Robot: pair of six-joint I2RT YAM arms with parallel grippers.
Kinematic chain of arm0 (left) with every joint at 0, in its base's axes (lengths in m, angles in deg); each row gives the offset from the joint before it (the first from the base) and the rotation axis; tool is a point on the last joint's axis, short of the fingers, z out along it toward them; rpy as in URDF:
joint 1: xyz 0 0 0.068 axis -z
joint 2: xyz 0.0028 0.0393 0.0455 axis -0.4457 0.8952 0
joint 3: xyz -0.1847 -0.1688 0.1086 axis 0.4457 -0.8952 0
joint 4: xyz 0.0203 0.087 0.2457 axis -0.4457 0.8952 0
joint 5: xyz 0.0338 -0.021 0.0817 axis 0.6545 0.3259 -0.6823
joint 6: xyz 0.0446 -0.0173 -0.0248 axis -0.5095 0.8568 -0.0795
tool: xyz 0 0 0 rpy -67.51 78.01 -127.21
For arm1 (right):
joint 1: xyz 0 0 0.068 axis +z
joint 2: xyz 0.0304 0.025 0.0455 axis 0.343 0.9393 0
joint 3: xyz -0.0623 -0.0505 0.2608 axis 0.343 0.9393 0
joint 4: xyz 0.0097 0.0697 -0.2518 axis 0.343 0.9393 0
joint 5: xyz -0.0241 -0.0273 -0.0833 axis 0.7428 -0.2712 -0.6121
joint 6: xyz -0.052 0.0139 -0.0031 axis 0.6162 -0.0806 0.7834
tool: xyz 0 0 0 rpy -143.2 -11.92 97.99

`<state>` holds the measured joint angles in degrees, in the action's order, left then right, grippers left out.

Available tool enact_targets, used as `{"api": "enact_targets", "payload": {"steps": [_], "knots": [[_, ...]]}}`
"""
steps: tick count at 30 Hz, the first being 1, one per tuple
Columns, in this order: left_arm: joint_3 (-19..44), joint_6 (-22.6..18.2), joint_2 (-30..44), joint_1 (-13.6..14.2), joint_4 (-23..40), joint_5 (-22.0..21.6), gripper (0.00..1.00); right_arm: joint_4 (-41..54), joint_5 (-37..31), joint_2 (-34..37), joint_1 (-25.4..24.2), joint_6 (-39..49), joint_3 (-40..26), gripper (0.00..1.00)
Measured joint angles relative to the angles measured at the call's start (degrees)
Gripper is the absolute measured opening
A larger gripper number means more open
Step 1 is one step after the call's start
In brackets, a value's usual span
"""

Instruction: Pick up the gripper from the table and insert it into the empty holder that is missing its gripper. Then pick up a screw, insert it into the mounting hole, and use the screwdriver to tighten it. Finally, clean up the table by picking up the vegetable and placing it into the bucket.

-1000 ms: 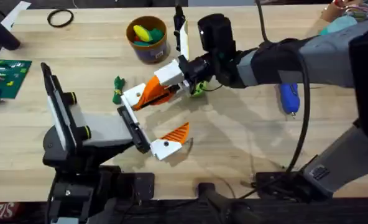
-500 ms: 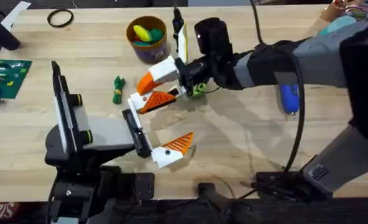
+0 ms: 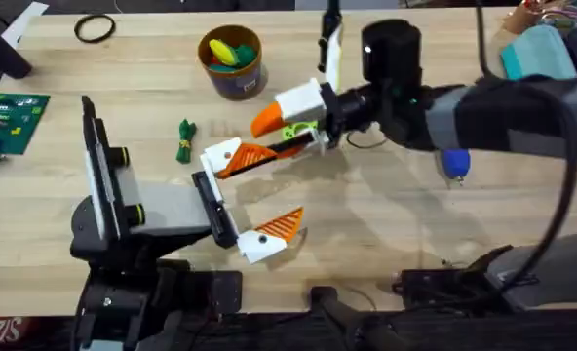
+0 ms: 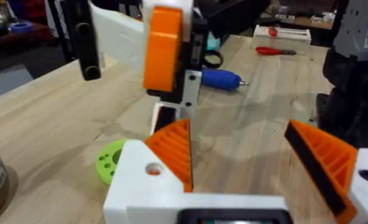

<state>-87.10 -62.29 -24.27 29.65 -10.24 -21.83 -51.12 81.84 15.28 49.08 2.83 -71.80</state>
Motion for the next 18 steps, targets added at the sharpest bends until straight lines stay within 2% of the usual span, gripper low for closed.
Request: {"api": "enact_targets", "payload": {"steps": [8,9,10,11,12,13,14,18], "knots": [[0.0,0.0,0.0,0.0,0.0,0.0,0.990,-0.4,-2.2,-1.5,2.1,3.5,2.0,0.996],[0.0,0.0,0.0,0.0,0.0,0.0,0.990,-0.4,-2.3,-1.5,2.3,3.7,2.0,0.991],[0.0,0.0,0.0,0.0,0.0,0.0,0.990,-0.4,-2.4,-1.5,2.4,4.0,2.0,0.943],[0.0,0.0,0.0,0.0,0.0,0.0,0.990,-0.5,-2.5,-1.5,2.5,4.3,2.0,0.856],[0.0,0.0,0.0,0.0,0.0,0.0,0.990,-0.4,-2.6,-1.5,2.5,4.3,2.0,0.425],[0.0,0.0,0.0,0.0,0.0,0.0,0.990,-0.4,-2.7,-1.5,2.5,4.3,2.0,0.284],[0.0,0.0,0.0,0.0,0.0,0.0,0.990,-0.4,-2.6,-1.5,2.5,4.3,2.0,0.193],[0.0,0.1,0.0,0.0,0.0,0.0,0.990,-0.7,-2.5,-1.5,2.4,4.7,2.0,0.050]]}}
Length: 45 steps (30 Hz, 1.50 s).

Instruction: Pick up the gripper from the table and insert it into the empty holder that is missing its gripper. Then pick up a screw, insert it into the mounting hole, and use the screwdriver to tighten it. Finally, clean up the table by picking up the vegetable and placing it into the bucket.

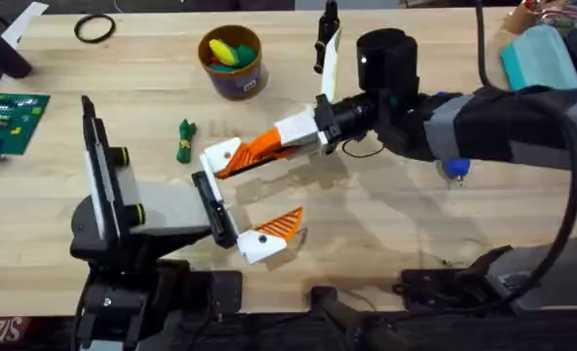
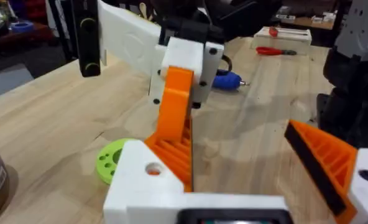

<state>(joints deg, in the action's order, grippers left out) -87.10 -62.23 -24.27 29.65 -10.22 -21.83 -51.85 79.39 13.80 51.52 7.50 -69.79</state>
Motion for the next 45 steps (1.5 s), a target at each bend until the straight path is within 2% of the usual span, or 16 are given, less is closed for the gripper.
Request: {"api": "enact_targets", "payload": {"steps": [2,17,29,35,40,45], "knots": [[0.0,0.0,0.0,0.0,0.0,0.0,0.990,0.0,0.0,0.0,0.0,0.3,0.0,0.012],[0.0,0.2,0.0,-0.1,0.0,0.0,0.990,-0.3,-2.8,-0.3,0.0,0.6,0.0,0.007],[0.0,0.0,0.0,-0.2,-0.1,-1.0,0.990,-5.1,-4.4,0.4,0.6,-3.2,0.3,0.007],[0.0,0.0,0.0,-0.2,-0.1,-1.1,0.990,-5.2,-5.1,0.4,0.8,-3.7,0.3,0.146],[0.0,-0.1,0.0,-0.1,0.1,0.5,0.990,-5.2,-7.4,0.5,0.8,-3.9,0.3,0.309],[0.0,-0.1,0.0,-0.1,0.2,1.3,0.990,-5.2,-8.0,0.7,0.8,-3.9,0.3,0.388]]}}
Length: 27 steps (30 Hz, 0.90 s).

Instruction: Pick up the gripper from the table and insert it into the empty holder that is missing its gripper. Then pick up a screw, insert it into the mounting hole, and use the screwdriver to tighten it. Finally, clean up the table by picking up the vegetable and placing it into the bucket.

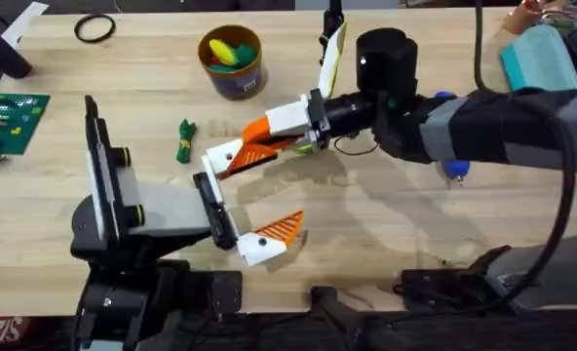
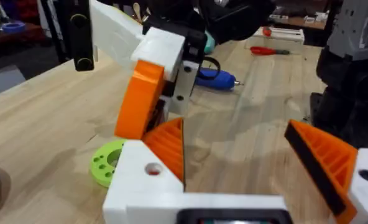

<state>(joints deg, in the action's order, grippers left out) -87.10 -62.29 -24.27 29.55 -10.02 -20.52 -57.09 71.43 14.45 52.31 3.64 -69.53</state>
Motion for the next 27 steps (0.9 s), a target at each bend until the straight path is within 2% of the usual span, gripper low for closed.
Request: {"api": "enact_targets", "payload": {"steps": [7,11,14,15,27], "knots": [[0.0,0.0,0.0,0.0,0.0,0.0,0.990,0.0,0.1,0.0,0.0,0.0,0.0,0.552],[0.0,0.0,0.0,0.0,0.0,0.1,0.990,0.1,0.2,0.0,-0.3,-0.1,0.0,0.723],[0.0,0.0,0.0,0.0,0.0,0.2,0.990,-0.1,0.2,0.0,-1.1,0.0,0.0,0.958],[0.0,0.0,0.0,0.0,0.0,0.2,0.990,-0.1,0.2,0.0,-1.5,0.0,0.0,0.982],[0.0,0.0,0.0,0.0,0.0,0.2,0.990,3.6,1.1,0.0,-9.7,2.1,0.0,0.996]]}}
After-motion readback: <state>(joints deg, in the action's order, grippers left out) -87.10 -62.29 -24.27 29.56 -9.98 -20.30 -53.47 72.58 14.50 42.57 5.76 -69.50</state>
